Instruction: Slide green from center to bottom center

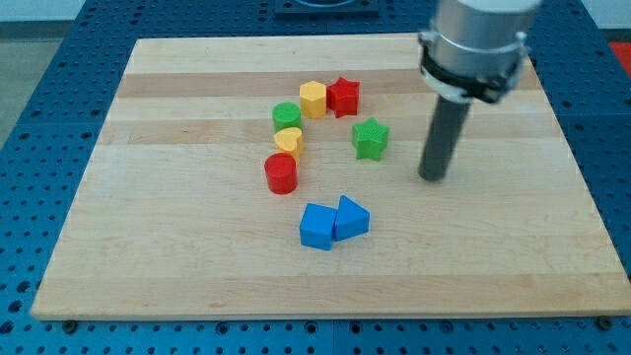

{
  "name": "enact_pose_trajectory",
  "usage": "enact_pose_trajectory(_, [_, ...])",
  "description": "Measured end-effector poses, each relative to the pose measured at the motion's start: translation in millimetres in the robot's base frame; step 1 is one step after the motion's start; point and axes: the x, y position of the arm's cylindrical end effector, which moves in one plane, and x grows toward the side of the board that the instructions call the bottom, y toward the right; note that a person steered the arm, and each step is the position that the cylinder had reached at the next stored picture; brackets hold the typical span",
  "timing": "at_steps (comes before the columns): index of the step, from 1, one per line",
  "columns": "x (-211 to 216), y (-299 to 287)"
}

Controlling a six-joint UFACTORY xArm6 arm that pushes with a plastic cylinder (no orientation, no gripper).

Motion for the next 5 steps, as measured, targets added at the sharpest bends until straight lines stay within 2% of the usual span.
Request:
enact_pose_trajectory(2, [-62.1, -11.8])
enact_pose_trajectory(5, [-67.2, -90.4])
